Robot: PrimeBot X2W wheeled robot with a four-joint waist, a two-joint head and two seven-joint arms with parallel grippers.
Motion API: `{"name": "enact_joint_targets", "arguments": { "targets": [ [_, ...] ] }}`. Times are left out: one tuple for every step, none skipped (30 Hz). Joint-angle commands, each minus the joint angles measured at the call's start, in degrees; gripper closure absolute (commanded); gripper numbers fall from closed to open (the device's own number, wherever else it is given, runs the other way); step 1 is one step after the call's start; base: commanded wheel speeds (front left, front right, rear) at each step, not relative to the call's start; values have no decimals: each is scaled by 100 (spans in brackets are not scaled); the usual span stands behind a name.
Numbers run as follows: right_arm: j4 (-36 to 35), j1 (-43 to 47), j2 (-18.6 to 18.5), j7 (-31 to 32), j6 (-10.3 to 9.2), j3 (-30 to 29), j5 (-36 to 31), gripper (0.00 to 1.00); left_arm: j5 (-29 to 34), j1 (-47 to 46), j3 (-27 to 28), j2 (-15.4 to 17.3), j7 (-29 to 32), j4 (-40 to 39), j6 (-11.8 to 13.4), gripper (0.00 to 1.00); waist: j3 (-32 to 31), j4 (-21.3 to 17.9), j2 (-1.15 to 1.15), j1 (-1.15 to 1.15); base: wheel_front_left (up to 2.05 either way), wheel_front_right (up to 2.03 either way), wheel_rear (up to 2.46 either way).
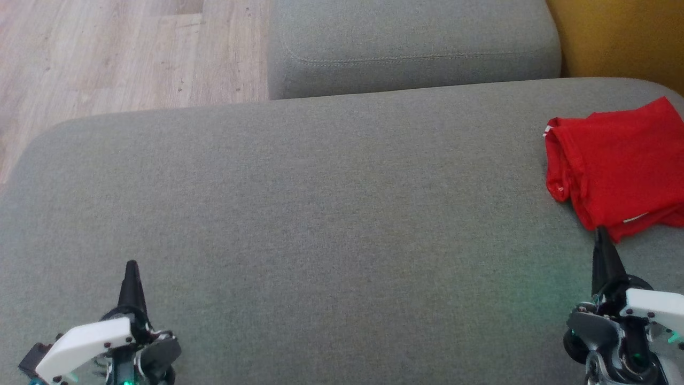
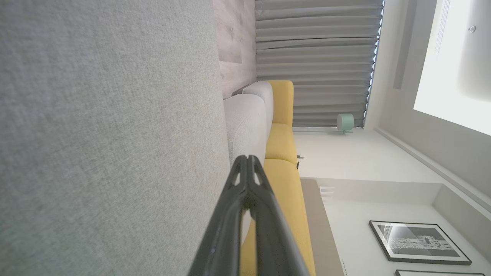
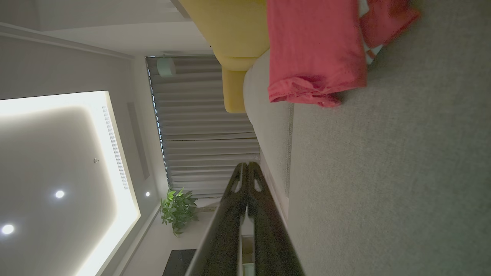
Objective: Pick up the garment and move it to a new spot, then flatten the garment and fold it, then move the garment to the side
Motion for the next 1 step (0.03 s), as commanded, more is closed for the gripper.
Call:
{"name": "enact_joint_targets", "arguments": {
  "targets": [
    [-214,-289,-73,53,-4,99,9,100,-31,-270,230,23,40,-204,-38,100,0,0,0,0,0,0,0]
  ]
}}
